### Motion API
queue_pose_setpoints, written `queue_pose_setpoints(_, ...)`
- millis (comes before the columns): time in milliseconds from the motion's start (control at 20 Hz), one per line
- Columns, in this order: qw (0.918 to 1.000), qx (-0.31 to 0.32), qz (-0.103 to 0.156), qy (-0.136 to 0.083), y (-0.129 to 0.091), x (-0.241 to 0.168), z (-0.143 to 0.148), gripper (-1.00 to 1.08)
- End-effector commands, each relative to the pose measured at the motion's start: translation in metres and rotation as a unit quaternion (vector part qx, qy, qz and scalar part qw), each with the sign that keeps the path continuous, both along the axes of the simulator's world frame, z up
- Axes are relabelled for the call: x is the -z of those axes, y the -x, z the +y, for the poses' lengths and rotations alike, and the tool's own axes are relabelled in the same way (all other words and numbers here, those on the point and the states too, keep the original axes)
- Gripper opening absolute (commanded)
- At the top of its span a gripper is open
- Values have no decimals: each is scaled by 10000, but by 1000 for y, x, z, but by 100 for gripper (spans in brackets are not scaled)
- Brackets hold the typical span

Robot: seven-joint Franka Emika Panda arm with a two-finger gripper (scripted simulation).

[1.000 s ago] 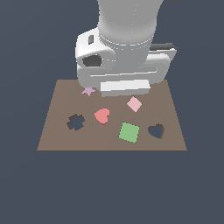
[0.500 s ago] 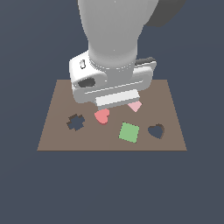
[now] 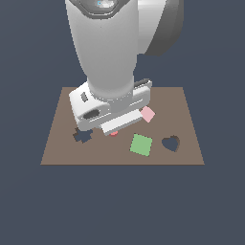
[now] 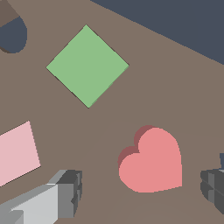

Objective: Insert a designated object into the corresponding slot on a board.

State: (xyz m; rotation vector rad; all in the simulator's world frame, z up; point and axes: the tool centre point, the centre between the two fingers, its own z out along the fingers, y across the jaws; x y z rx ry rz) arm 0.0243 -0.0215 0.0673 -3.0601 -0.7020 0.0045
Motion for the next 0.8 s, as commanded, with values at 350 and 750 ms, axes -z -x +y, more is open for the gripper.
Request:
queue_pose_setpoints(350,9990,-442,-16,4,-9,17,-8,100)
queue_pose_setpoints(750,9990,-444,-15,5,-9,27,-8,100)
